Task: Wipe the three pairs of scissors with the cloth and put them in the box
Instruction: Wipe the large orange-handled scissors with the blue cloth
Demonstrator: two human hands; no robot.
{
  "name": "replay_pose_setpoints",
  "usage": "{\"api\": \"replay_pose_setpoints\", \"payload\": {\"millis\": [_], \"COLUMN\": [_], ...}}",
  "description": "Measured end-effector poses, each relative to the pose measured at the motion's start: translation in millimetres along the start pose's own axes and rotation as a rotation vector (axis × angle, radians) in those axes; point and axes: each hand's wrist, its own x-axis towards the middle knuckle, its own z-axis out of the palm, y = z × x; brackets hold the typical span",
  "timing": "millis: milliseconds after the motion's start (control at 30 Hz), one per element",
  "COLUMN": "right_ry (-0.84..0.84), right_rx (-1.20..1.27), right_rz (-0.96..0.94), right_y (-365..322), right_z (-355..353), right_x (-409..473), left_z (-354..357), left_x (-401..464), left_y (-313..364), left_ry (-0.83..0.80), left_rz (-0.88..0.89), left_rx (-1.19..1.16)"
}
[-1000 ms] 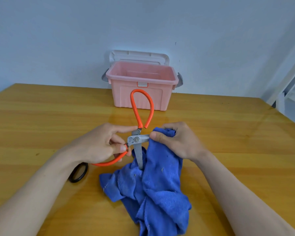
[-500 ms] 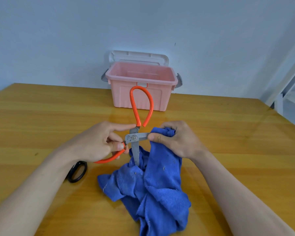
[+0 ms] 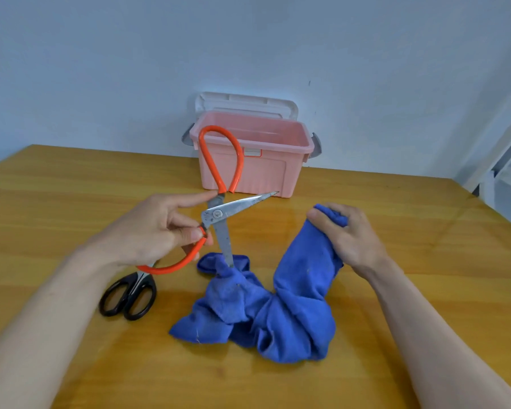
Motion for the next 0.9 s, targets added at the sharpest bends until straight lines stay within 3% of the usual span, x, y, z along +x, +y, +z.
{"api": "replay_pose_setpoints", "payload": {"millis": [200, 400, 533, 633, 700, 900], "right_ry": [-0.01, -0.027, -0.134, -0.249, -0.314, -0.192], "right_rx": [0.232, 0.762, 1.054, 1.108, 1.075, 0.789], "right_rz": [0.107, 0.588, 0.496, 0.39, 0.339, 0.245], "right_y": [-14, -19, -28, -31, -29, -18], "right_z": [34, 46, 45, 42, 43, 50], "right_x": [-7, -10, -14, -16, -15, -17], "left_z": [10, 19, 27, 29, 29, 32], "left_x": [5, 8, 12, 13, 13, 12], "left_y": [-5, -11, -16, -17, -18, -13], "left_ry": [-0.058, -0.111, -0.13, -0.12, -0.105, -0.078], "left_rz": [-0.031, -0.029, -0.02, -0.021, -0.024, 0.004], "left_rx": [0.024, 0.086, 0.143, 0.138, 0.125, 0.164]}}
